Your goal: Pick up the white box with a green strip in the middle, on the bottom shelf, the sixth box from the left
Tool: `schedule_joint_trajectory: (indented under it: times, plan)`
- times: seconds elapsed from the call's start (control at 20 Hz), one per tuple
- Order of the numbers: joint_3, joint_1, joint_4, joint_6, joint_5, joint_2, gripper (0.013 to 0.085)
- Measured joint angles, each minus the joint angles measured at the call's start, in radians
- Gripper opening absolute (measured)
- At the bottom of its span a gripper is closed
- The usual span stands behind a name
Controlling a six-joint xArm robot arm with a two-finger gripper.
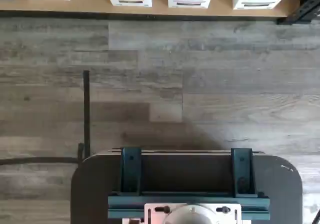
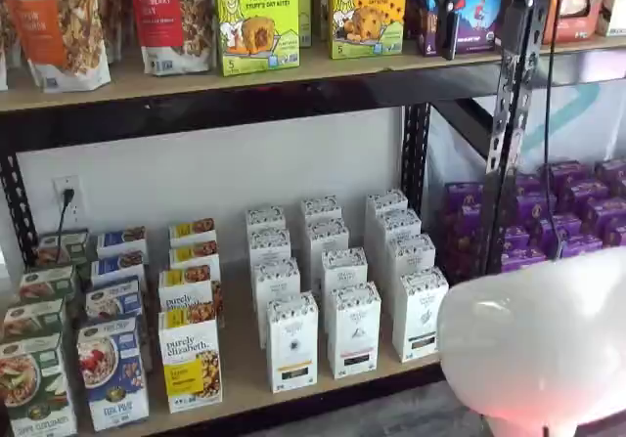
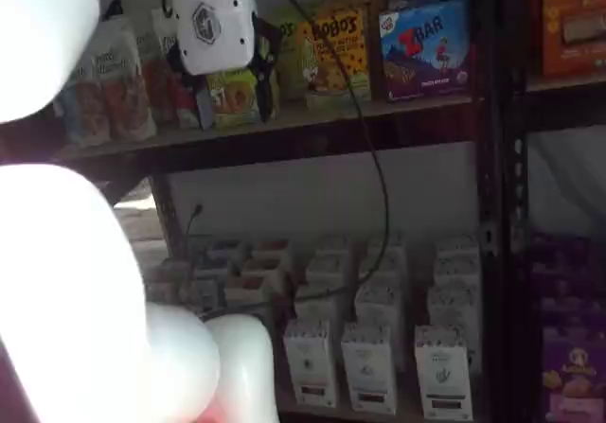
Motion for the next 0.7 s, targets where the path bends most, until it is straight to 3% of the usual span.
schedule_joint_trajectory:
  times: [0.1, 0.2, 0.55, 0.7]
  plan:
    - [-0.008, 0.042, -0.045, 0.020, 0.015, 0.009, 0.0850]
    - [-0.004, 0.048, -0.054, 0.024, 0.012, 0.008, 0.0850]
    - [0.091, 0.035, -0.060, 0.014, -0.098, -0.020, 0.0850]
    - [0.177, -0.007, -0.050, -0.021, -0.185, -0.027, 0.0850]
